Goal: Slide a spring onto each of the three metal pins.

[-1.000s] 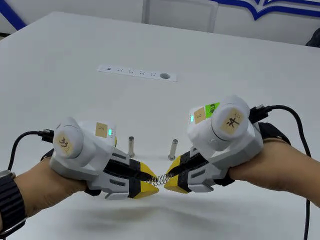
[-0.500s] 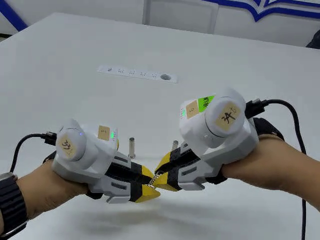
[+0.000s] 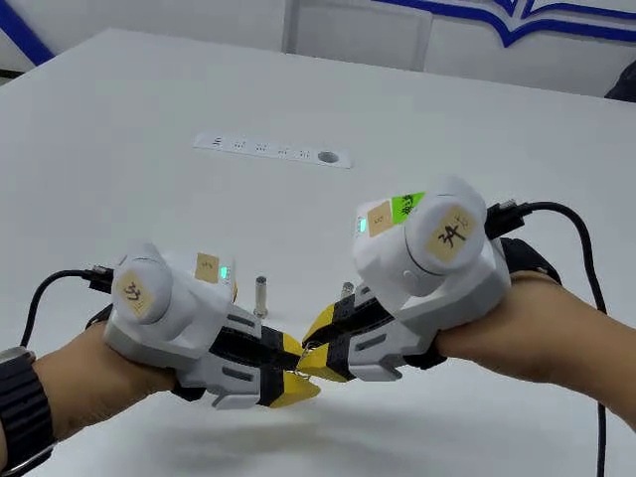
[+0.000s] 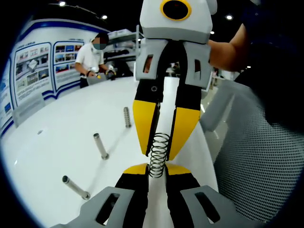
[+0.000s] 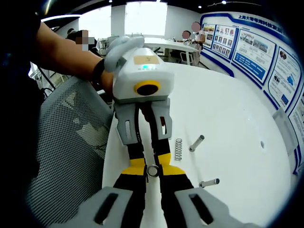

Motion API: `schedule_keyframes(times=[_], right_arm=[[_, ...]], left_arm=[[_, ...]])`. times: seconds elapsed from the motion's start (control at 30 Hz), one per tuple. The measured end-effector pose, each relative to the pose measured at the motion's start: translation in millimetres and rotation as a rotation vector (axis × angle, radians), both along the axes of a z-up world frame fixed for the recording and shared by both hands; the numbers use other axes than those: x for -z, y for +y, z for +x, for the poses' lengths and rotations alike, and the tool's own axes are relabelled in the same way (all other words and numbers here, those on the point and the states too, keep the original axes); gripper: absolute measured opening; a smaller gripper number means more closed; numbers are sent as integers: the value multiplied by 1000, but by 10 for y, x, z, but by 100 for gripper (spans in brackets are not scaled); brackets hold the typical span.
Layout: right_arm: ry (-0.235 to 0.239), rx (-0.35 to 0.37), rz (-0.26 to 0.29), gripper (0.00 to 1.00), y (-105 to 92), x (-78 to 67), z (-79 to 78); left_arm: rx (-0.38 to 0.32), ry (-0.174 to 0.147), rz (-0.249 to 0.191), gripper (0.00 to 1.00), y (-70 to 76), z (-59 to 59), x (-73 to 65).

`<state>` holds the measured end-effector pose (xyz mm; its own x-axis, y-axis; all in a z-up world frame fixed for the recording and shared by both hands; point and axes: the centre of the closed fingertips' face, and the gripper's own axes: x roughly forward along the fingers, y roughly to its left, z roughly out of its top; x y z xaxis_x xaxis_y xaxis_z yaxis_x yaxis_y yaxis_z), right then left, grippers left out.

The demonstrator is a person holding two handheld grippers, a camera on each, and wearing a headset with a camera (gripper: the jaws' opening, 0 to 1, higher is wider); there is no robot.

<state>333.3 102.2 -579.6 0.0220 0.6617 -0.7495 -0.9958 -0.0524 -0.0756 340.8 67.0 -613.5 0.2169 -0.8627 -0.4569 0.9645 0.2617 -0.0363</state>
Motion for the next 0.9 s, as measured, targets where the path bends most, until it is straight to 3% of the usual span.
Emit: schedule_keyframes(times=[0.17, 0.5, 0.73, 0.9], right_arm=[[-7, 5, -8, 12, -20, -4, 30], [-18, 29, -14, 12, -97, -33, 124], [-20, 39, -12, 12, -118, -47, 157], [-24, 48, -14, 12, -152, -60, 196]], left_arm=[[-16, 22, -7, 19, 20, -8, -13], [-68, 10, -23, 26, 187, 64, -175], [-88, 14, 1, 29, 342, 35, -153], [-129, 13, -12, 31, 461, 26, -182]])
